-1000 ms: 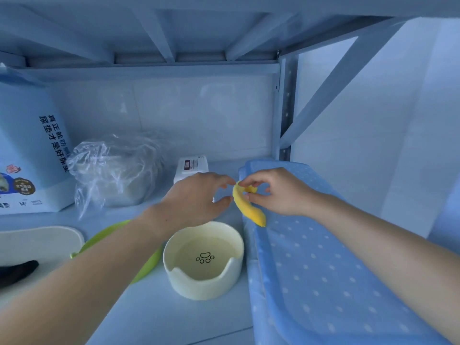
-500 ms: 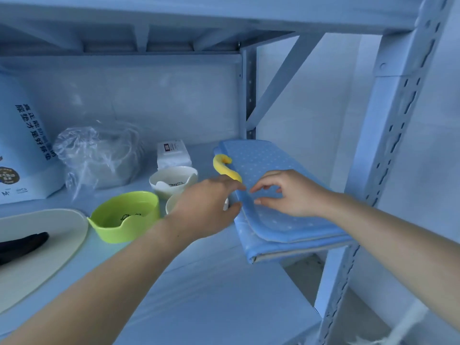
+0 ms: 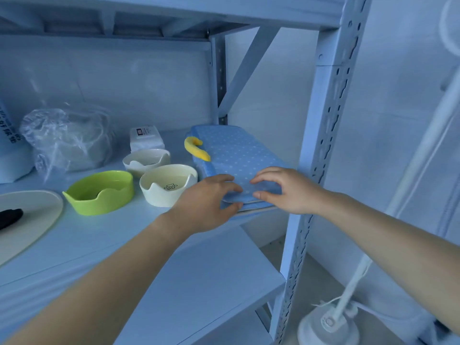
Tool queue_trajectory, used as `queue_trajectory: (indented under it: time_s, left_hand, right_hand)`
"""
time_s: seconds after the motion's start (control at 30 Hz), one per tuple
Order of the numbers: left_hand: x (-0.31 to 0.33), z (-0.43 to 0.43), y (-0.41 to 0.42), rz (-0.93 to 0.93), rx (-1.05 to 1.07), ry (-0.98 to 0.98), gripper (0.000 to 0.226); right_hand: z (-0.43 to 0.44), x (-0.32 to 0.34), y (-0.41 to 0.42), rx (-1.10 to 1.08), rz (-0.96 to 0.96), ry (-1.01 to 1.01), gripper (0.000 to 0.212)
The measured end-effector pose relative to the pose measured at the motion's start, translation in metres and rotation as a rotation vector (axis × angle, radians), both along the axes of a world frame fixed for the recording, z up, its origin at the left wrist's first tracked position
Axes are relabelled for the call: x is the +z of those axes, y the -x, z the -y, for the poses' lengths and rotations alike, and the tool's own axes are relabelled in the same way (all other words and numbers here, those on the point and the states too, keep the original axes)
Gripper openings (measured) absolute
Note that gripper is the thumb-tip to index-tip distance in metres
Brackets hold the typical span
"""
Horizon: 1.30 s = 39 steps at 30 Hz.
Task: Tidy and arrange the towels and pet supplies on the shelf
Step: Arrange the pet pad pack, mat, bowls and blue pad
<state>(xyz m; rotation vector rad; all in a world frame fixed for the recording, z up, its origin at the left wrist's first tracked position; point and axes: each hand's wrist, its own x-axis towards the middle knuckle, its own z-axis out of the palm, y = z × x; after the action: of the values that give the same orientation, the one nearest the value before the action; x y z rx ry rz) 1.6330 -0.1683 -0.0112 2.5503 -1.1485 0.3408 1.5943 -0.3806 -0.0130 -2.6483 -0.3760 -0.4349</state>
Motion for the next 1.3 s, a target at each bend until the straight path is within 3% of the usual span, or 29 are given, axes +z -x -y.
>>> queue_trajectory:
  time_s: [0.2,0.5,1.0,1.2,1.3]
  left_hand:
    - [-0.013,0.014,0.001,-0.026,0.052,-0.030,0.058]
    - [-0.014,0.053,0.030,-0.006,0.146,0.054,0.049]
    - [-0.019,0.082,0.072,0.031,0.317,-0.008,0.052]
    - [-0.007,0.082,0.058,-0.069,0.349,0.081,0.057]
    - [-0.001,0.088,0.038,-0.045,0.353,0.151,0.037]
  right_hand:
    - [0.019,-0.014,0.002,-0.008,-0.143,0.031,0.059]
    - [0.057,-0.022,0.010,0.094,-0.092,0.044,0.046]
    - [0.096,-0.015,0.014,0.288,-0.146,0.080,0.041]
    - [0.099,0.000,-0.005,0.212,-0.099,-0.126,0.031]
    - [0.089,0.002,-0.021,0.179,-0.059,-0.083,0.028]
